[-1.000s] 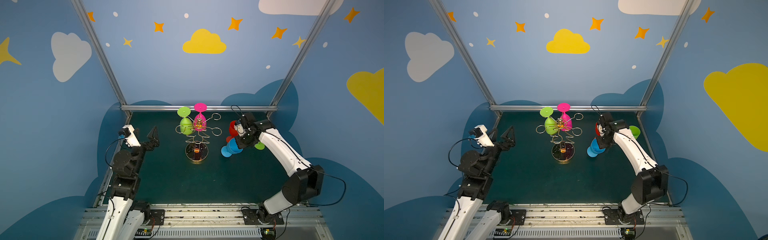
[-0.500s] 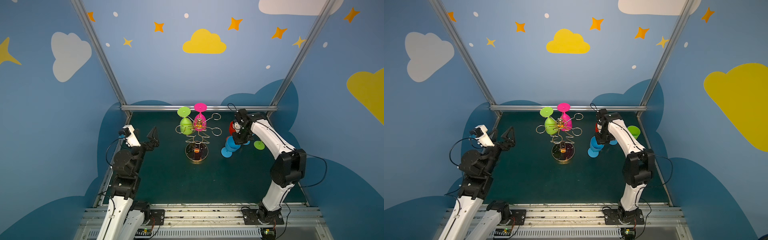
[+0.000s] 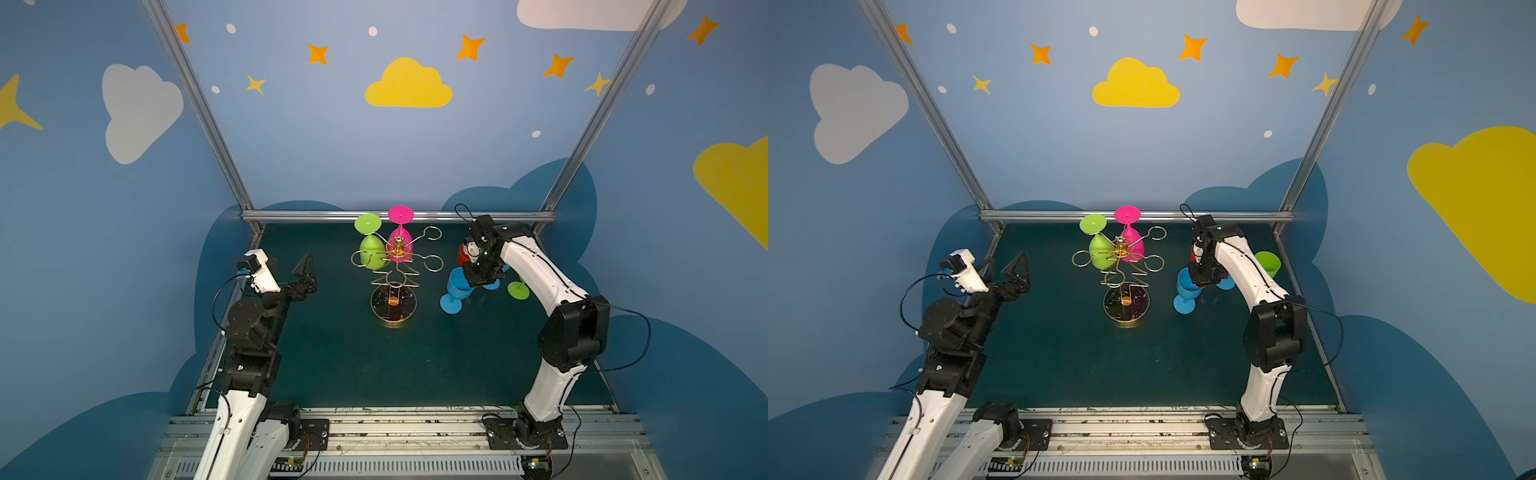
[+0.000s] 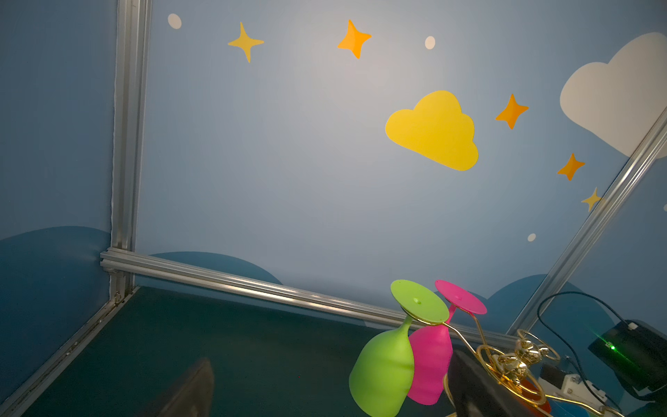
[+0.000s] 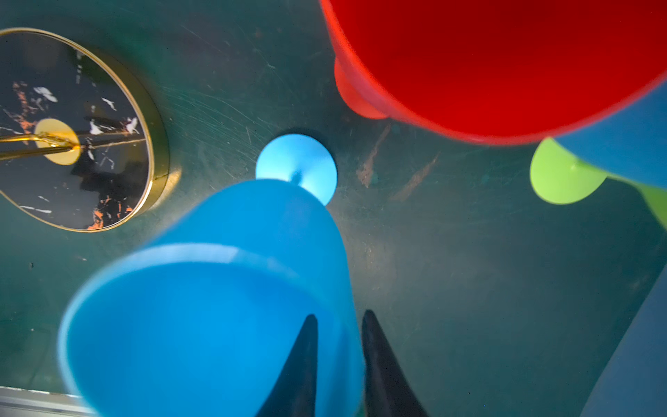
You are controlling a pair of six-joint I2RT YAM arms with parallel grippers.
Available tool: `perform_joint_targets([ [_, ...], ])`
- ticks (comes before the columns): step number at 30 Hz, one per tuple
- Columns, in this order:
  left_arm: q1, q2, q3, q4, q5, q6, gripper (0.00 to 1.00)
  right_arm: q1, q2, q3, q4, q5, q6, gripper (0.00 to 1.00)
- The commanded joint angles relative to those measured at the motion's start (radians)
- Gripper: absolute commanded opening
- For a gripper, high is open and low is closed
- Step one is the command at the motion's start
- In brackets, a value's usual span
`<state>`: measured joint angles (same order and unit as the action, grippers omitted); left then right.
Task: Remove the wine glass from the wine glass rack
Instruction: 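Carry the blue glass to the table beside the red glass with right while left withdraws, then set the blue glass upright and open the right gripper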
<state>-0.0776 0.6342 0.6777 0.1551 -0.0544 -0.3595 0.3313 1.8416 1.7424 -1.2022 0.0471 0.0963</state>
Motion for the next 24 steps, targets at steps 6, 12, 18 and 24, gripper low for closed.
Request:
perform_joint_targets([
  [6,0.008,0.003,0.007,-0.017,-0.013,-0.018,1.00,-0.014,-0.081,0.031,-0.001,-0.073,0.006,0.38],
  [12,0.043,0.102,0.113,-0.202,-0.013,-0.103,0.98,-0.031,-0.201,0.009,0.042,-0.162,0.025,0.53],
  [18,0.155,0.264,0.224,-0.263,0.371,-0.265,0.94,-0.040,-0.406,-0.123,0.171,-0.229,0.024,0.71],
  [24,0.180,0.391,0.287,-0.201,0.577,-0.342,0.91,-0.050,-0.760,-0.489,0.563,-0.304,0.106,0.80],
])
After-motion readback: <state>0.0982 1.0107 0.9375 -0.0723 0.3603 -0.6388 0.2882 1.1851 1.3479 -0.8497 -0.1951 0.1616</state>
